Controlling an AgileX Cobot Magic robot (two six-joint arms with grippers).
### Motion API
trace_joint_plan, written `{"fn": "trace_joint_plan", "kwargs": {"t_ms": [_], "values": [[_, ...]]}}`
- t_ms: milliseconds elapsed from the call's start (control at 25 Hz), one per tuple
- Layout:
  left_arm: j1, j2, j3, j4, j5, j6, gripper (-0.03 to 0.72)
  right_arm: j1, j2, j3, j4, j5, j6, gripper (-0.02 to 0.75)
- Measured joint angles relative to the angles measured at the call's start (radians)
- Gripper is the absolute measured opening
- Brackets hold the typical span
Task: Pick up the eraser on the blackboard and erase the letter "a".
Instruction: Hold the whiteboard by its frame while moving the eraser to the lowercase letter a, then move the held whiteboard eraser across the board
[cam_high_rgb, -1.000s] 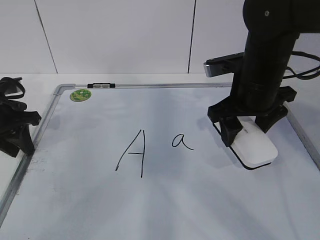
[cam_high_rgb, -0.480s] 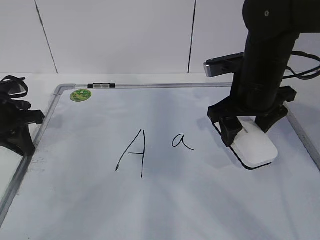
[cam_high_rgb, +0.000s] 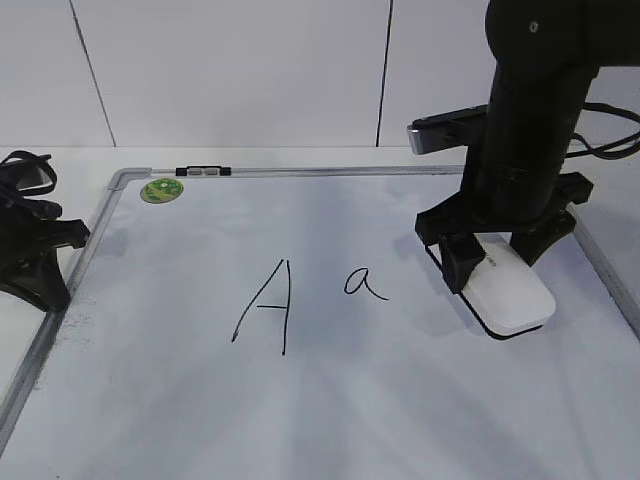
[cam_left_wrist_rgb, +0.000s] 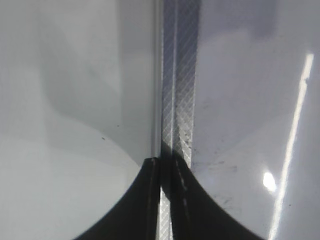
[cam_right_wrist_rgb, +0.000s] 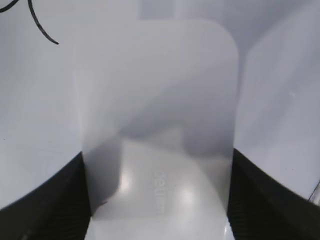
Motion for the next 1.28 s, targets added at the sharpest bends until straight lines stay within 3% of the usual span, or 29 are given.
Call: {"fn": "trace_joint_plan", "kwargs": {"t_ms": [640,1280], "values": [[-0.005,0.000,0.000,-0.002,0.002,0.000,0.015,0.073,0.114,-0.093,-0.020,0.000,0.000,0.571],[-0.028,0.000,-0.003,0.016,0.002,-0.001,0.015,0.075,0.260,-0.214,-0.013,0.000,0.000,0.571]]}}
